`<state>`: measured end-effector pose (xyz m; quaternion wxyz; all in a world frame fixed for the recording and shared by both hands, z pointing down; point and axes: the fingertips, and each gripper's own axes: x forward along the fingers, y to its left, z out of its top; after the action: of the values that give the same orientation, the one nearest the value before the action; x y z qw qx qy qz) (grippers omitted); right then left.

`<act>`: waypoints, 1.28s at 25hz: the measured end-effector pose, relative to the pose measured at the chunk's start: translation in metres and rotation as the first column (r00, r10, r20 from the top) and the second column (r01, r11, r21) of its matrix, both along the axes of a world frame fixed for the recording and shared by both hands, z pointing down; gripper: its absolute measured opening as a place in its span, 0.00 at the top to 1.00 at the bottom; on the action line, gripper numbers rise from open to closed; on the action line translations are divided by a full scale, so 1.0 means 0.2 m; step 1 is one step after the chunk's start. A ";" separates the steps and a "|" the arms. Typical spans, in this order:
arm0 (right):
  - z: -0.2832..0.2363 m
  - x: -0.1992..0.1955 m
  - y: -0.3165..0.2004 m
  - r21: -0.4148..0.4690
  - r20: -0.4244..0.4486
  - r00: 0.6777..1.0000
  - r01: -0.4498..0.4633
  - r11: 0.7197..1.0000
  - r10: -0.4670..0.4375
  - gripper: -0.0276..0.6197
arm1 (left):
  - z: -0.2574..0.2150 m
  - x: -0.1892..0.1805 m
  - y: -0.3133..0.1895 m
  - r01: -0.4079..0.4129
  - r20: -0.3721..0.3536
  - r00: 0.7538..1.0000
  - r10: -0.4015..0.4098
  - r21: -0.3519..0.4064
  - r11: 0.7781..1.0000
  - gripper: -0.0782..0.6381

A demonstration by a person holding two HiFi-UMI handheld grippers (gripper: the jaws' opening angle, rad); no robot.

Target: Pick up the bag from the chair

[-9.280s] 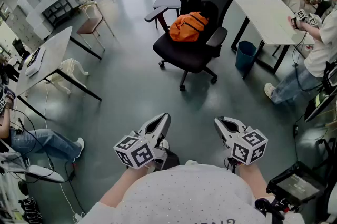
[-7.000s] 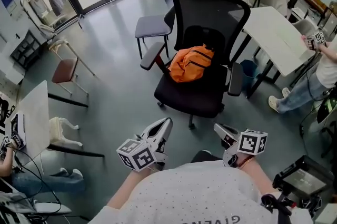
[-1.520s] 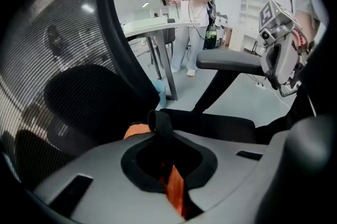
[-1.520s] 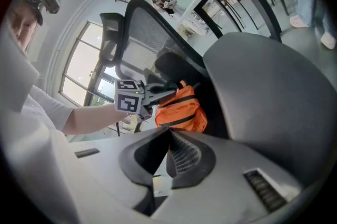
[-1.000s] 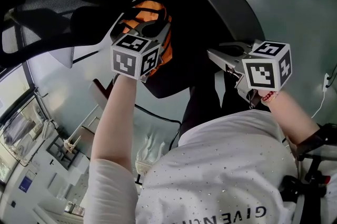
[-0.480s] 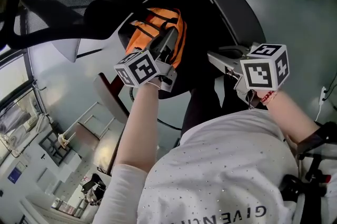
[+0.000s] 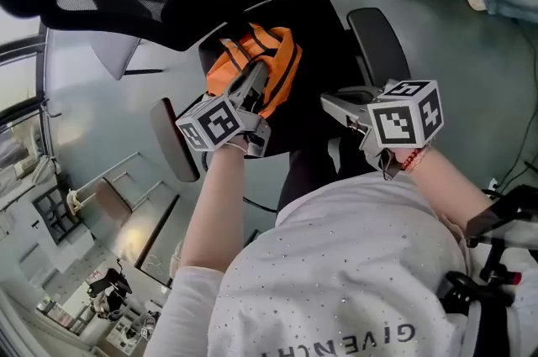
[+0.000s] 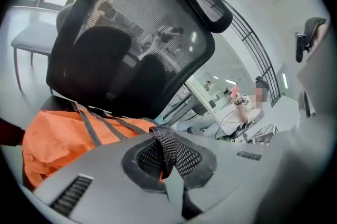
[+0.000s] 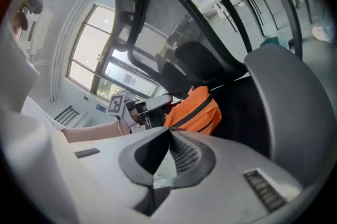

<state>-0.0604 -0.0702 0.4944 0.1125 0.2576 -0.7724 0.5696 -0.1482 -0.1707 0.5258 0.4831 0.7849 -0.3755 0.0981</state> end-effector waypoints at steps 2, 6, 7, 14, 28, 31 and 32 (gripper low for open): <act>-0.01 0.00 -0.04 0.015 0.001 0.999 0.036 0.999 -0.036 0.95 | -0.02 -0.03 -0.01 0.046 -0.006 0.999 -0.046 0.002 0.999 0.89; -0.02 -0.04 -0.05 0.052 0.001 0.994 0.108 0.993 -0.108 0.95 | -0.09 -0.16 -0.01 0.171 -0.018 0.985 -0.170 0.022 0.985 0.89; -0.02 -0.05 -0.06 0.065 -0.004 0.992 0.129 0.990 -0.129 0.95 | -0.10 -0.19 -0.01 0.199 -0.017 0.980 -0.198 0.040 0.979 0.89; -0.03 -0.13 -0.08 0.109 -0.008 0.975 0.222 0.969 -0.222 0.95 | -0.16 -0.34 0.04 0.339 -0.072 0.940 -0.333 0.096 0.936 0.89; 0.08 -0.04 -0.05 0.098 -0.032 0.966 0.259 0.961 -0.257 0.95 | -0.36 -0.35 0.35 0.498 -0.122 0.867 -0.483 0.215 0.840 0.89; 0.09 -0.03 -0.07 0.114 -0.042 0.962 0.275 0.955 -0.272 0.95 | -0.39 -0.33 0.36 0.502 -0.118 0.865 -0.489 0.238 0.831 0.89; 0.10 -0.03 -0.07 0.117 -0.044 0.960 0.280 0.953 -0.277 0.95 | -0.40 -0.32 0.36 0.504 -0.122 0.863 -0.490 0.243 0.829 0.89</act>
<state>-0.0658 -0.0846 0.5139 0.1859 0.1603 -0.8327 0.4964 -0.2118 -0.0987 0.4464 0.3920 0.7201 -0.5631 -0.1035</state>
